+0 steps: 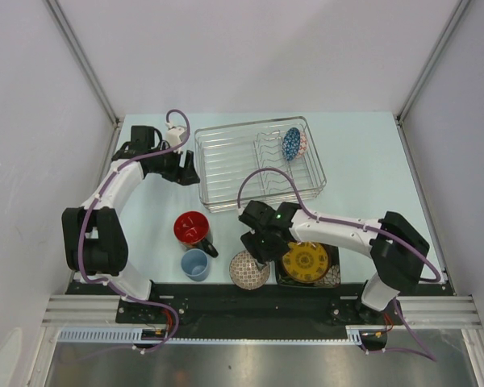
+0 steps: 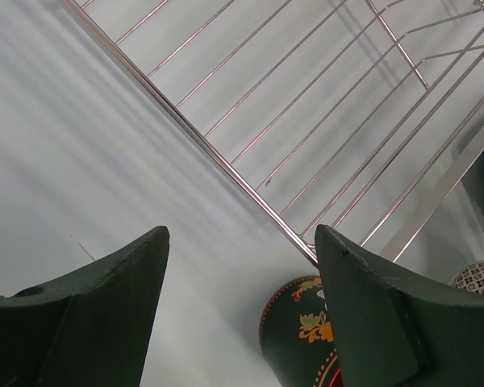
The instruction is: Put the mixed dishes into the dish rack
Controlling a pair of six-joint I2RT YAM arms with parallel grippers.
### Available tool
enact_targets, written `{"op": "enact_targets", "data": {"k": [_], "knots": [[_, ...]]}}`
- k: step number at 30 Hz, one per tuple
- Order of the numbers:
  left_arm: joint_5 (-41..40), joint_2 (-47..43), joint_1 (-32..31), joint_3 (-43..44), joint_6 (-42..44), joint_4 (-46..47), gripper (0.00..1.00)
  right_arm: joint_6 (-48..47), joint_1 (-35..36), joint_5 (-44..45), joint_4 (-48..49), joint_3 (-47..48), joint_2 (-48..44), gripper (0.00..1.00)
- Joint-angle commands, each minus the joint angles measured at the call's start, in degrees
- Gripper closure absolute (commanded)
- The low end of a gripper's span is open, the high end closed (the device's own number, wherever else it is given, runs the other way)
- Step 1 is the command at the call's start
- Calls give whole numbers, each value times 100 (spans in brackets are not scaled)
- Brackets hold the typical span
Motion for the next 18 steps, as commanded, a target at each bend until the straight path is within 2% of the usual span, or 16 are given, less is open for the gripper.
{"op": "enact_targets", "data": {"k": [1,10,13,14,17,18], "knots": [[4,-152,40,221,-68,-40,22,-129,-76,-279,327,23,211,41],[-84,-91,40,336,134,-225,22,-103,-217,-412,609,23,720,56],[-58,-143,40,274,170,-207,22,-77,-182,-166,583,23,791,72],[-57,-152,40,257,178,-172,22,-76,-173,-96,565,23,782,85],[-31,-161,40,248,161,-155,22,-15,-191,150,530,31,695,100],[-14,-161,40,256,161,-146,22,3,-200,299,478,49,651,100]]}}
